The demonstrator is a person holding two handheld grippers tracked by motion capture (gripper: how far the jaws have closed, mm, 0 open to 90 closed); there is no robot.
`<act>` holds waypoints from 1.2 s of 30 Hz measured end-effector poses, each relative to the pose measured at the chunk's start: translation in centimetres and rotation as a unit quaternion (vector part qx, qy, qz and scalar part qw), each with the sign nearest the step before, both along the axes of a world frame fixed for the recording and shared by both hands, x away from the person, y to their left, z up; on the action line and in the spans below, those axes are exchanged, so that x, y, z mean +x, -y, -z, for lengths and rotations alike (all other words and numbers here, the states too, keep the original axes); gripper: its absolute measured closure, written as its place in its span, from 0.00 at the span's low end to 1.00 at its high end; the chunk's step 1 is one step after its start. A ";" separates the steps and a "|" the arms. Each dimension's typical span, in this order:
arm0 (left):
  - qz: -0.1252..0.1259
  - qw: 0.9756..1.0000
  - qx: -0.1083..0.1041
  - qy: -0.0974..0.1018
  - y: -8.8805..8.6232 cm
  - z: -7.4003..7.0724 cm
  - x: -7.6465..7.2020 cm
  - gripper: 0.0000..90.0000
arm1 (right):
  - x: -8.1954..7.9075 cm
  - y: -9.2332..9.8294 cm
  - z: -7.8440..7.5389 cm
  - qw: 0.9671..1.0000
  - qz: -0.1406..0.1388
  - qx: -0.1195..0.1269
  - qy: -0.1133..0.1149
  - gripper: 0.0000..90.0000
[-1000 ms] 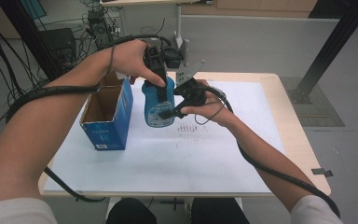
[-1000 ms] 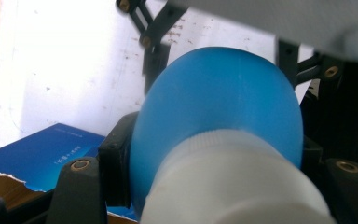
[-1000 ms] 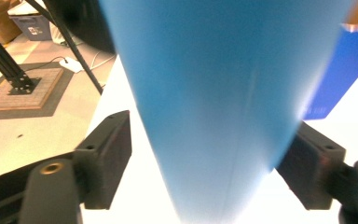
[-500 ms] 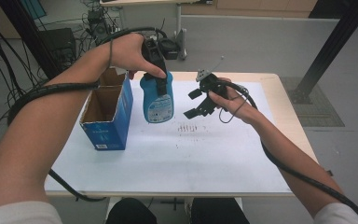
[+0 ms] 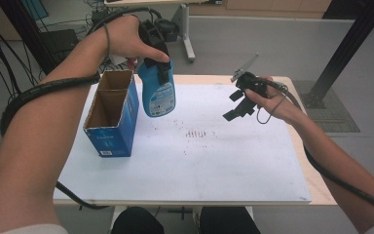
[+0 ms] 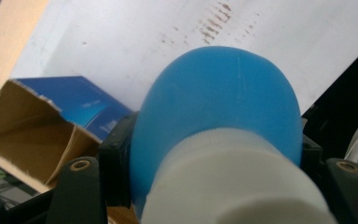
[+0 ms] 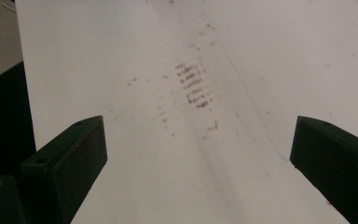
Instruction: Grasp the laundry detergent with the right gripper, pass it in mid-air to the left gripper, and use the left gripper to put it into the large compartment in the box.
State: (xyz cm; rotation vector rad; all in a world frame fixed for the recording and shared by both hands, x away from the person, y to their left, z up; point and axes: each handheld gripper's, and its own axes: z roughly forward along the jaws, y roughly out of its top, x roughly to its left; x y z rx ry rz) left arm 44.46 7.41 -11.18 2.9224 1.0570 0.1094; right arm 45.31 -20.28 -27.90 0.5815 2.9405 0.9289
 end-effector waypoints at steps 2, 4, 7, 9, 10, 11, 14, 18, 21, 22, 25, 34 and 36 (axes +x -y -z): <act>-0.027 1.000 0.000 0.004 -0.4 -0.7 0.1 0.40 | -0.1 0.8 -0.2 1.000 0.005 -0.013 -0.003 0.05; -0.050 0.999 0.003 0.010 -0.6 -1.2 0.3 0.40 | -0.1 1.4 -0.4 1.000 0.008 -0.022 -0.001 0.05; -0.098 0.995 0.002 0.022 -1.4 -2.2 0.5 0.40 | -0.3 2.2 -0.6 0.999 0.014 -0.028 -0.002 0.05; -0.131 0.991 -0.003 0.024 -2.1 -2.9 0.7 0.41 | -0.4 2.9 -0.8 0.999 0.017 -0.034 -0.002 0.05; -0.148 0.989 -0.008 0.027 -2.5 -3.3 0.8 0.41 | -0.5 3.1 -0.9 0.999 0.019 -0.036 -0.003 0.05; -0.160 0.987 -0.012 0.030 -2.8 -3.5 0.8 0.41 | -0.5 3.3 -1.0 0.999 0.019 -0.041 -0.003 0.05; -0.204 0.978 -0.012 0.035 -4.3 -4.9 1.0 0.41 | -0.6 3.9 -1.2 0.998 0.022 -0.055 -0.002 0.05; -0.245 0.968 -0.013 0.050 -6.2 -6.2 0.9 0.41 | -0.7 4.6 -1.5 0.998 0.027 -0.059 -0.001 0.05; -0.288 0.956 -0.018 0.058 -7.9 -7.1 0.8 0.41 | -0.8 5.1 -1.7 0.997 0.030 -0.065 0.000 0.05; -0.302 0.951 -0.018 0.058 -8.4 -7.4 0.7 0.41 | -0.8 5.3 -1.7 0.997 0.031 -0.068 -0.001 0.05; -0.336 0.940 -0.016 0.064 -9.5 -7.9 0.6 0.41 | -0.8 5.6 -1.7 0.997 0.032 -0.073 -0.004 0.05; -0.407 0.910 -0.020 0.074 -12.5 -9.0 0.0 0.41 | -0.7 5.6 -2.1 0.996 0.032 -0.077 -0.003 0.05; -0.422 0.903 -0.019 0.074 -13.0 -9.1 -0.1 0.41 | -0.7 5.6 -2.1 0.997 0.033 -0.077 -0.002 0.05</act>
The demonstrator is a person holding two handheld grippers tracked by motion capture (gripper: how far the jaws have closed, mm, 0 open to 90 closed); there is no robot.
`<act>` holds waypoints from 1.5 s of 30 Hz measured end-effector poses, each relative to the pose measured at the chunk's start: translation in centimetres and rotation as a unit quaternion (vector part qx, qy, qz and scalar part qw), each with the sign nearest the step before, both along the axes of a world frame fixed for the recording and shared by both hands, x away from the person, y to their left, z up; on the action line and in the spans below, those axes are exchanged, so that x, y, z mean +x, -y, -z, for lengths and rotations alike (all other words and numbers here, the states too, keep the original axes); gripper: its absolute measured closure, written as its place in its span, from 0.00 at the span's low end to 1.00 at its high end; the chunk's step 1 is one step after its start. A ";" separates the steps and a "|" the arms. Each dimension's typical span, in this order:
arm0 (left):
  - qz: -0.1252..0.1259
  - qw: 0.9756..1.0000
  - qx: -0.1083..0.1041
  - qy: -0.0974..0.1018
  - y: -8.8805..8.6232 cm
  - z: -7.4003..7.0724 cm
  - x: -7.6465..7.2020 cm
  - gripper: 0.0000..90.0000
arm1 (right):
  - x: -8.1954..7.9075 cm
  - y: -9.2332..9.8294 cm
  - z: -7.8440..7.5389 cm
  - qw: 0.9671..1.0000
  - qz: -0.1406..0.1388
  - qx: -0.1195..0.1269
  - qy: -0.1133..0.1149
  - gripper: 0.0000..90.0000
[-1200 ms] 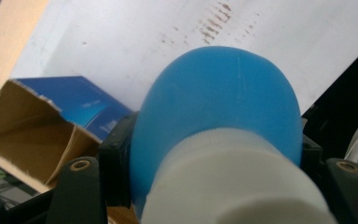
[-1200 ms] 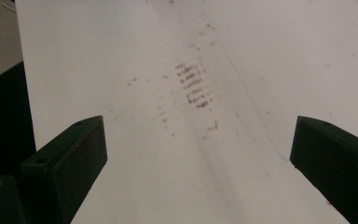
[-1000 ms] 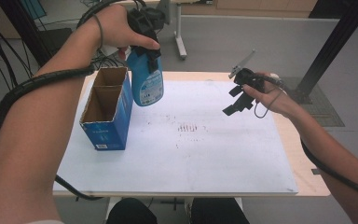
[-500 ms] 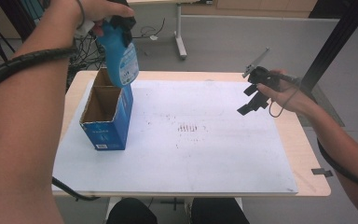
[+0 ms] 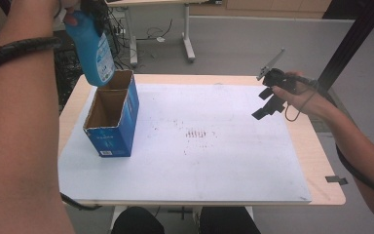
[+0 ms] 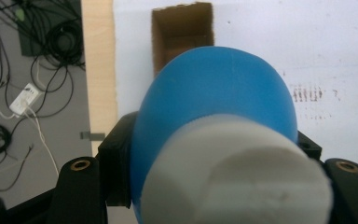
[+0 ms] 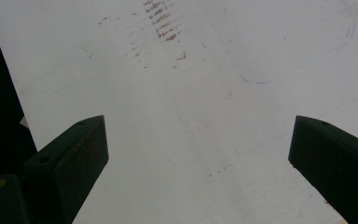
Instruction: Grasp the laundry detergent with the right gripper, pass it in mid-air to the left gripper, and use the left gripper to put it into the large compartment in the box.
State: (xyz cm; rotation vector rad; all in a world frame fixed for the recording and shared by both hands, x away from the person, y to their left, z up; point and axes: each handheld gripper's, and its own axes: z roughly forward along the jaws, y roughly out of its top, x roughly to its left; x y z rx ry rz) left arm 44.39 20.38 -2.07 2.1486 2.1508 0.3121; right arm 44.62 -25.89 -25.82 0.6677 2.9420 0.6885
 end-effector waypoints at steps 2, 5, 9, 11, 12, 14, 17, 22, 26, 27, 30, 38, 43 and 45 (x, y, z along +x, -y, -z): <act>-0.014 1.000 -0.003 0.002 -0.4 0.0 -0.1 0.41 | 0.0 -0.1 0.0 1.000 -0.002 -0.001 -0.002 0.05; -0.028 1.000 -0.005 0.001 -0.8 0.1 -0.2 0.41 | -0.1 -0.4 0.1 1.000 -0.007 -0.004 -0.003 0.05; -0.033 0.999 -0.009 0.003 -1.1 0.2 -0.3 0.41 | -0.1 -0.5 0.3 1.000 -0.009 -0.003 -0.006 0.05; -0.039 0.999 -0.013 0.005 -1.3 0.3 -0.4 0.41 | -0.2 -0.6 0.4 1.000 -0.011 -0.004 -0.007 0.05; -0.041 0.999 -0.013 0.003 -1.4 0.4 -0.4 0.41 | -0.2 -0.7 0.5 1.000 -0.011 -0.005 -0.009 0.05; -0.045 0.999 -0.010 0.003 -1.4 0.5 -0.4 0.41 | -0.2 -0.8 0.6 1.000 -0.014 -0.007 -0.010 0.05; -0.049 0.999 -0.010 0.002 -1.3 0.6 -0.3 0.41 | -0.2 -0.9 0.5 1.000 -0.016 -0.006 -0.009 0.05; -0.051 0.999 -0.017 0.003 -1.6 1.0 -0.2 0.41 | -0.2 -0.9 0.3 1.000 -0.016 -0.004 -0.009 0.05; -0.055 0.998 -0.012 0.001 -1.7 1.3 0.0 0.41 | -0.1 -0.9 0.4 1.000 -0.018 -0.005 -0.011 0.06; -0.056 0.998 -0.012 0.001 -1.7 1.4 0.0 0.41 | -0.1 -0.9 0.5 1.000 -0.018 -0.005 -0.011 0.05; -0.058 0.998 -0.014 -0.001 -1.8 1.8 0.1 0.41 | -0.1 -1.0 0.6 1.000 -0.018 -0.006 -0.013 0.06; -0.058 0.998 -0.016 -0.006 -2.1 2.6 0.3 0.41 | -0.1 -1.1 0.7 1.000 -0.020 -0.008 -0.015 0.06; -0.061 0.998 -0.015 -0.005 -2.4 3.2 0.3 0.41 | -0.1 -1.1 0.6 1.000 -0.022 -0.010 -0.014 0.06; -0.061 0.998 -0.016 -0.007 -2.5 3.6 0.4 0.41 | -0.1 -1.2 0.7 1.000 -0.021 -0.010 -0.015 0.06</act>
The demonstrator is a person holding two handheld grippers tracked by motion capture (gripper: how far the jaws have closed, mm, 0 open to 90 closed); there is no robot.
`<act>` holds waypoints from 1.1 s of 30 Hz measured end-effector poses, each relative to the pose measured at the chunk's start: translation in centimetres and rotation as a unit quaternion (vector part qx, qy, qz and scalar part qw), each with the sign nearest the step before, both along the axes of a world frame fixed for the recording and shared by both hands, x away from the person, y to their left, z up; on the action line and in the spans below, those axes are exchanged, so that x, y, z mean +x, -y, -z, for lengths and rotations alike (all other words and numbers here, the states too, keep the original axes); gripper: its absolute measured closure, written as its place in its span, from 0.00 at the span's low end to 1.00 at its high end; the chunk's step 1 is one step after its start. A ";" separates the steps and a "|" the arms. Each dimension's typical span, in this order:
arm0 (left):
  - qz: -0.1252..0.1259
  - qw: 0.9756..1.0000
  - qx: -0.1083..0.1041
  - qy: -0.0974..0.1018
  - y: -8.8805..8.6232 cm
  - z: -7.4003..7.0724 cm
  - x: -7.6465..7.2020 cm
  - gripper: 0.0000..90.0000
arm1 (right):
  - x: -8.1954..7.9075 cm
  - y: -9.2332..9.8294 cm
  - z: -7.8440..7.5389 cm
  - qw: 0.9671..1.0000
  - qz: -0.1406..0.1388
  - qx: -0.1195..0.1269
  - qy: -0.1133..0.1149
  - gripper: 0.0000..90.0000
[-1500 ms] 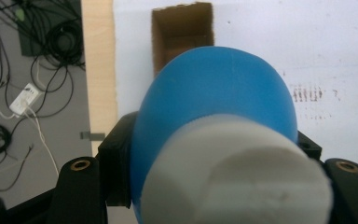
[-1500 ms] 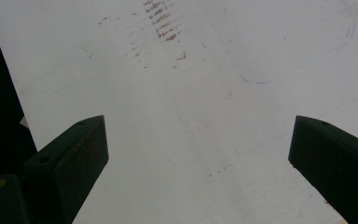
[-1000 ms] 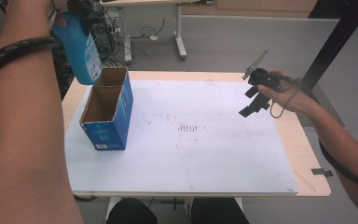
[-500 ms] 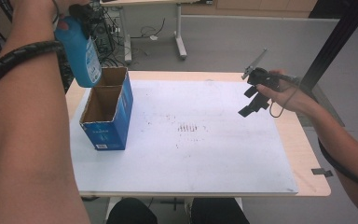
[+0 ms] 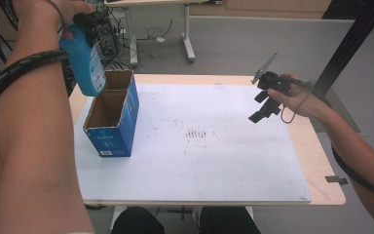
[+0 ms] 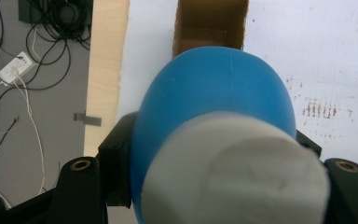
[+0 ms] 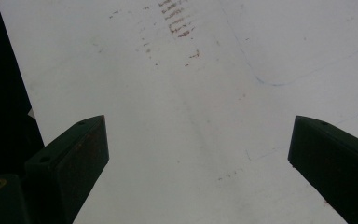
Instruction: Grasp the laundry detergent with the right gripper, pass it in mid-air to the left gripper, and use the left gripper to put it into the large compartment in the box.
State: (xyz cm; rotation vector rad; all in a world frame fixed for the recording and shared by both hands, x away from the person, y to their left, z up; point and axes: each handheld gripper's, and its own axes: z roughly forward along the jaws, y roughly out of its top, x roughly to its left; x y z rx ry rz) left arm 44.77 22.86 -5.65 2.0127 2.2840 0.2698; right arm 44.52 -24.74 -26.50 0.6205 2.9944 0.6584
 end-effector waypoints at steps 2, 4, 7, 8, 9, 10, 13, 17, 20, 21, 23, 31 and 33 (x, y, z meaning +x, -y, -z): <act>-0.002 1.000 -0.003 0.000 -0.1 0.5 0.1 0.41 | 0.0 0.0 0.1 1.000 -0.001 -0.001 -0.001 0.06; -0.002 1.000 -0.004 -0.004 -0.2 1.2 0.2 0.41 | 0.0 -0.1 0.2 1.000 -0.001 -0.004 -0.002 0.06; -0.004 1.000 -0.005 -0.008 -0.3 2.1 0.3 0.41 | 0.0 -0.2 0.3 1.000 -0.004 -0.004 -0.002 0.06; -0.002 1.000 -0.005 -0.011 -0.4 2.4 0.4 0.41 | 0.0 -0.2 0.3 1.000 -0.004 -0.005 -0.002 0.06; -0.001 1.000 -0.007 -0.012 -0.4 2.7 0.4 0.41 | 0.0 -0.2 0.3 1.000 -0.004 -0.005 -0.002 0.06; -0.001 1.000 -0.008 -0.011 -0.4 3.0 0.5 0.41 | 0.0 -0.2 0.3 1.000 -0.003 -0.005 -0.002 0.06; 0.001 1.000 -0.013 -0.017 -0.3 4.1 0.7 0.41 | 0.1 -0.2 0.3 1.000 -0.002 -0.005 -0.003 0.06; 0.001 1.000 -0.014 -0.024 -0.2 5.5 1.0 0.41 | 0.1 -0.2 0.5 1.000 -0.004 -0.005 -0.003 0.06; 0.004 0.999 -0.016 -0.029 -0.3 6.6 1.2 0.41 | 0.1 -0.2 0.7 1.000 -0.001 -0.006 -0.006 0.06; 0.005 0.999 -0.019 -0.033 -0.3 7.0 1.2 0.41 | 0.1 -0.1 0.7 1.000 0.000 -0.007 -0.007 0.06; 0.005 0.999 -0.023 -0.035 -0.4 7.7 1.3 0.41 | 0.1 -0.1 0.8 1.000 0.000 -0.008 -0.008 0.06; 0.007 0.999 -0.027 -0.046 -0.5 10.6 1.6 0.41 | 0.3 -0.1 1.0 1.000 0.004 -0.007 -0.008 0.06; 0.008 0.998 -0.029 -0.047 -0.4 11.6 1.6 0.41 | 0.3 -0.2 1.1 1.000 0.003 -0.006 -0.010 0.06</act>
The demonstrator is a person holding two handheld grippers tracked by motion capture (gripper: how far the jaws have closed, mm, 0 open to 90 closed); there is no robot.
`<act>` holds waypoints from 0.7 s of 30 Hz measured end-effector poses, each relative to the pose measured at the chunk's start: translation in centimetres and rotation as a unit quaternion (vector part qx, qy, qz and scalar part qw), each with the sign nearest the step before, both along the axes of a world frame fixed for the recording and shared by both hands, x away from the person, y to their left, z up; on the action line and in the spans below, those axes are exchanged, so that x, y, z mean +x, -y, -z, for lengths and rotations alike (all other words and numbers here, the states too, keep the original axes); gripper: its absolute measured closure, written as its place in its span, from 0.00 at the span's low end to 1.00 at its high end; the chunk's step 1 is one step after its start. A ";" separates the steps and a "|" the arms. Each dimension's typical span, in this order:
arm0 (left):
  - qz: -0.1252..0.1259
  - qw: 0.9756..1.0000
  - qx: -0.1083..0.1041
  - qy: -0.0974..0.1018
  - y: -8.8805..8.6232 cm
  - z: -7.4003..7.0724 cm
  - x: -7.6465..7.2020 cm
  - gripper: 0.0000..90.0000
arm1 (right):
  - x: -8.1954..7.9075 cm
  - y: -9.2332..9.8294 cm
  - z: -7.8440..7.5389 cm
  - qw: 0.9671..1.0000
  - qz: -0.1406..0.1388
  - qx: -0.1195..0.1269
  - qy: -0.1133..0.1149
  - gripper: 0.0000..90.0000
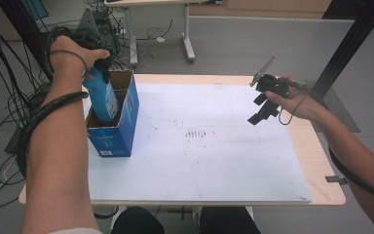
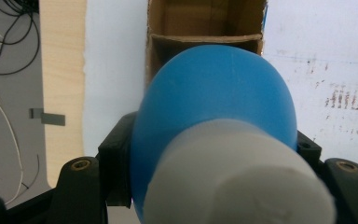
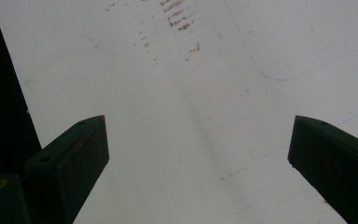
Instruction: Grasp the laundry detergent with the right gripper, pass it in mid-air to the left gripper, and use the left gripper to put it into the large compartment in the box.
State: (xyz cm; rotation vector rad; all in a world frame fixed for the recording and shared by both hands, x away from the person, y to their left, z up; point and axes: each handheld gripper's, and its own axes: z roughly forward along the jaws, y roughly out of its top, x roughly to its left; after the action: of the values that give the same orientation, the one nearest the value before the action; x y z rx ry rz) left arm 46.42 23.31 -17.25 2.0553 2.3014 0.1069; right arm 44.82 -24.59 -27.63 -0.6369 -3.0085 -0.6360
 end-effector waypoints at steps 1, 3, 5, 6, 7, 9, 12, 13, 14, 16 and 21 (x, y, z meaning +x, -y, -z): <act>0.001 1.000 0.000 -0.002 0.0 0.4 0.0 0.41 | 0.0 -0.1 0.1 1.000 0.000 -0.001 -0.001 0.06; 0.001 1.000 0.002 -0.002 0.1 1.0 0.0 0.41 | 0.1 -0.1 0.3 1.000 -0.001 -0.001 -0.003 0.06; 0.001 1.000 0.001 -0.004 0.0 1.7 0.0 0.41 | 0.1 -0.2 0.5 1.000 -0.001 -0.002 -0.004 0.06; 0.002 1.000 0.001 -0.005 0.0 2.1 0.0 0.41 | 0.1 -0.3 0.6 1.000 -0.001 -0.001 -0.005 0.06; 0.002 1.000 0.002 -0.006 0.0 2.6 0.0 0.41 | 0.2 -0.3 0.7 1.000 -0.002 0.000 -0.006 0.06; 0.003 1.000 0.001 -0.009 0.0 3.5 0.0 0.41 | 0.2 -0.5 0.9 1.000 -0.002 -0.003 -0.008 0.06; 0.004 1.000 0.000 -0.011 0.0 4.4 -0.1 0.41 | 0.3 -0.6 1.0 1.000 -0.001 -0.003 -0.009 0.06; 0.005 1.000 0.001 -0.012 0.0 4.7 -0.1 0.41 | 0.3 -0.6 1.0 1.000 -0.001 -0.003 -0.009 0.06; 0.004 1.000 0.002 -0.008 0.0 5.1 -0.1 0.41 | 0.3 -0.6 1.0 1.000 -0.001 -0.003 -0.010 0.06; 0.004 1.000 0.004 -0.010 0.1 5.8 -0.1 0.41 | 0.3 -0.7 1.1 1.000 -0.001 -0.002 -0.011 0.06; 0.005 1.000 0.006 -0.013 0.2 7.4 -0.2 0.41 | 0.3 -0.8 1.6 1.000 -0.002 -0.004 -0.015 0.06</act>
State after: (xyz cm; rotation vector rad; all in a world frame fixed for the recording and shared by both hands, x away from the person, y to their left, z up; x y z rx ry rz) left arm 46.19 23.14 -24.66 2.0862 2.3102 0.0927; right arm 45.16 -23.76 -29.27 -0.6333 -2.9854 -0.6080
